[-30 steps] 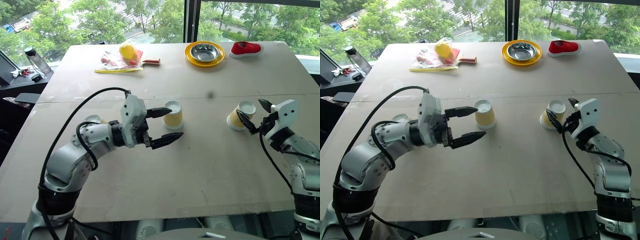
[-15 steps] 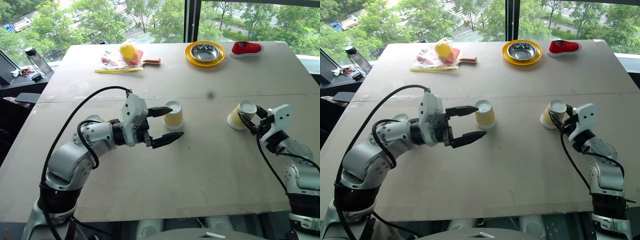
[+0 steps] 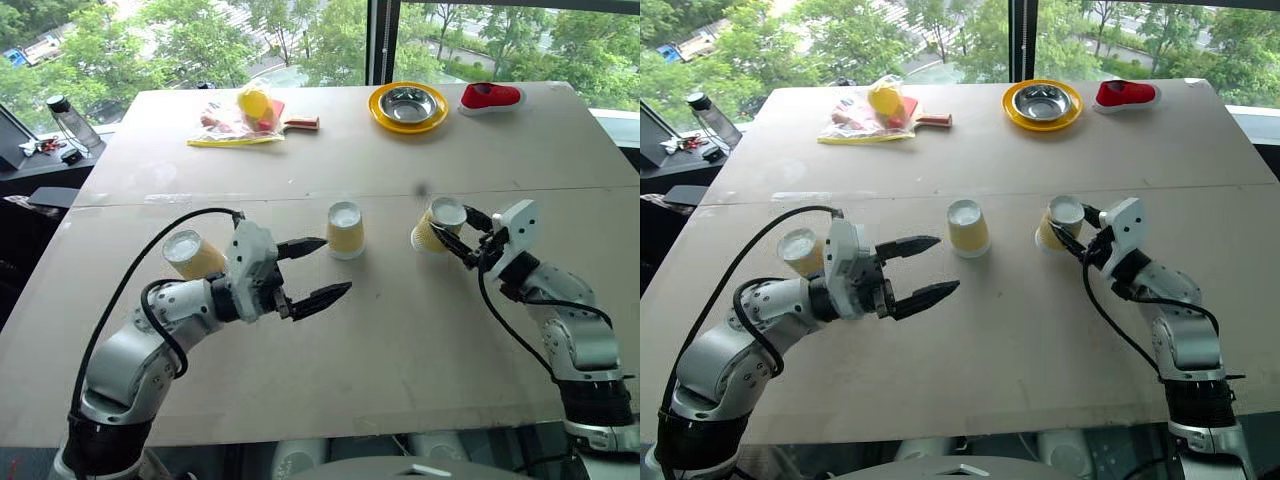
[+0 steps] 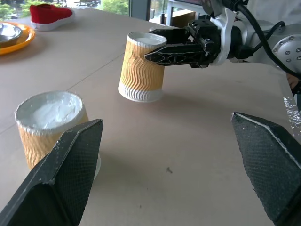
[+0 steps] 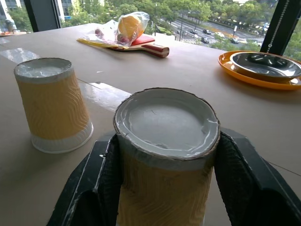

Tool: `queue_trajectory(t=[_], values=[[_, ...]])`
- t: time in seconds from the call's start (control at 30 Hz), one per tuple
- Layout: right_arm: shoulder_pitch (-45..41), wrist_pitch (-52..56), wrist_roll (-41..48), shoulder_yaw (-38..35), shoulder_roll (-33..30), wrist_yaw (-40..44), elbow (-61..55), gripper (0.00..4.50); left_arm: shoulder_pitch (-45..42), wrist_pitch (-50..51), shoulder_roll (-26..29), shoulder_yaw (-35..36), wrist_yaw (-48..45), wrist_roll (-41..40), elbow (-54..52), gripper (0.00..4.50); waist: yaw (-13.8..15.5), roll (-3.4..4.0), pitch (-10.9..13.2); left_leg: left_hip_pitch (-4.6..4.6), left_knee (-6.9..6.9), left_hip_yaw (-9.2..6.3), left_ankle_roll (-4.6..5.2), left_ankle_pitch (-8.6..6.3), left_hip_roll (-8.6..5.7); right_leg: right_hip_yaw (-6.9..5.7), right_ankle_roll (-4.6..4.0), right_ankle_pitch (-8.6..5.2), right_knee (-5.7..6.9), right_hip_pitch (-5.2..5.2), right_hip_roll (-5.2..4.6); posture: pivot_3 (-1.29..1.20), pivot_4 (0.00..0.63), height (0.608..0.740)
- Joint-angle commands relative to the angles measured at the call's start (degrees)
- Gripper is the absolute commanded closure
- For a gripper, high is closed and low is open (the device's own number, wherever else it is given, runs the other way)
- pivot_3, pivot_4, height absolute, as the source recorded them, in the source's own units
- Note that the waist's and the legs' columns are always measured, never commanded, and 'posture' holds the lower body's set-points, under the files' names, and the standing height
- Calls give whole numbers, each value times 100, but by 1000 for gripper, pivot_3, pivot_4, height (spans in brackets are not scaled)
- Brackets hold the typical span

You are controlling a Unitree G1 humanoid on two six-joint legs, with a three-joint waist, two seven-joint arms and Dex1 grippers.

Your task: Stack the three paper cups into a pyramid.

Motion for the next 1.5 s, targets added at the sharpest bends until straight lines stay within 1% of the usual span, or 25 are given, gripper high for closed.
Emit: queue_trajectory(t=[0.03,0.3,0.57,0.93,1.0,1.1,1.13,1.37,1.5], values=[[-224,-314,-242,272,53,67,38,2450,301,-288,-53,359,119,57,-307,0,10,0,0,0,0,0,0,0,-1,0,0,0,0,0,-1,0,150,740],[-641,-409,-359,612,343,122,455,2450,819,-533,-135,696,279,111,-478,0,20,-2,-1,0,5,-1,0,0,-2,-2,0,0,0,3,-5,0,150,740],[-932,-434,-430,734,475,202,746,2450,899,-578,-113,742,330,109,-495,0,12,-2,-1,0,5,-1,0,0,-3,-3,0,0,1,2,-4,0,150,740],[-1059,-360,-470,840,515,321,865,2450,913,-631,-120,727,338,140,-470,0,2,-2,-1,0,4,-2,0,0,-2,-4,0,0,2,2,-4,0,150,740],[-1062,-332,-440,851,516,367,847,1437,922,-637,-129,721,340,136,-475,0,2,-2,-1,0,4,-3,0,0,-2,-5,0,0,2,2,-4,0,150,740],[-1058,-310,-435,827,505,390,855,186,913,-655,-141,705,345,151,-457,0,2,-2,-1,0,4,-2,0,0,-2,-4,0,0,2,2,-4,0,150,740],[-1056,-320,-440,816,494,401,871,23,906,-661,-145,698,347,158,-447,0,2,-2,-1,0,4,-2,0,0,-2,-4,0,0,2,2,-4,0,150,740],[-969,-372,-352,700,453,436,763,23,913,-727,-176,682,323,180,-423,0,2,-2,-1,0,4,-2,0,0,-2,-4,0,0,2,2,-4,0,150,740],[-808,-504,-281,615,292,575,626,23,896,-743,-192,678,314,160,-430,0,2,-2,-1,0,4,-2,0,0,-2,-4,0,0,2,2,-4,0,150,740]])
